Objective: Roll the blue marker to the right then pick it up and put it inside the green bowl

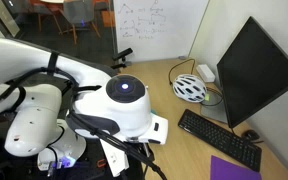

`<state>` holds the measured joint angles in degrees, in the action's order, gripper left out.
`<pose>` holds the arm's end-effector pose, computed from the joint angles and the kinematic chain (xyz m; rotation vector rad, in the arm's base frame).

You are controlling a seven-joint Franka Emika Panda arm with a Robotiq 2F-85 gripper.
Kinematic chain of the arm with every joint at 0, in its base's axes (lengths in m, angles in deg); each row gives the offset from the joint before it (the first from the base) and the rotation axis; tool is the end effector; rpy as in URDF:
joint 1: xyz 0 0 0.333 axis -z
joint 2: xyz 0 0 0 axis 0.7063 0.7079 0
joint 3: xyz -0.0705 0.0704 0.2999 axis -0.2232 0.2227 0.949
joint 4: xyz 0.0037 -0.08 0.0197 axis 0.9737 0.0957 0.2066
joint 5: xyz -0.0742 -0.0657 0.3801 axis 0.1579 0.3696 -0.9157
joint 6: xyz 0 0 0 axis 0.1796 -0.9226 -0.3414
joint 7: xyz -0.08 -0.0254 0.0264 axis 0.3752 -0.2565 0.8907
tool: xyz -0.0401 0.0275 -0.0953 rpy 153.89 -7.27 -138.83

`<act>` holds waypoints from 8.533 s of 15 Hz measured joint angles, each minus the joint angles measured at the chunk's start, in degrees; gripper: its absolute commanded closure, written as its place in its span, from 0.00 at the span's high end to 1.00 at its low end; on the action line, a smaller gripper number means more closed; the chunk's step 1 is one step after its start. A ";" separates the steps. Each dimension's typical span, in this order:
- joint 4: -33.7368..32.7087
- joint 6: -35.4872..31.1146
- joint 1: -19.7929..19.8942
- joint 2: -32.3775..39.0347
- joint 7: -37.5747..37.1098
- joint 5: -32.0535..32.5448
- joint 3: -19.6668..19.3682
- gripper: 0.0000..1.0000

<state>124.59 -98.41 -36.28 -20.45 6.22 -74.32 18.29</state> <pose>0.2995 -0.1763 0.4000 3.0758 0.3379 0.2234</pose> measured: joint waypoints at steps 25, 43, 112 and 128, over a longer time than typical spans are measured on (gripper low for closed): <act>-0.18 -16.65 -21.42 24.08 -47.48 -15.48 39.28 1.00; -35.21 -22.73 -34.43 64.63 -54.71 -2.57 28.85 0.20; -33.88 -19.63 -1.62 63.46 -19.23 -15.89 22.71 0.03; -15.23 -19.28 -5.67 38.10 -19.29 -15.39 25.27 0.05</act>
<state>109.36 -117.69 -41.95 17.65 -13.07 -89.71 43.57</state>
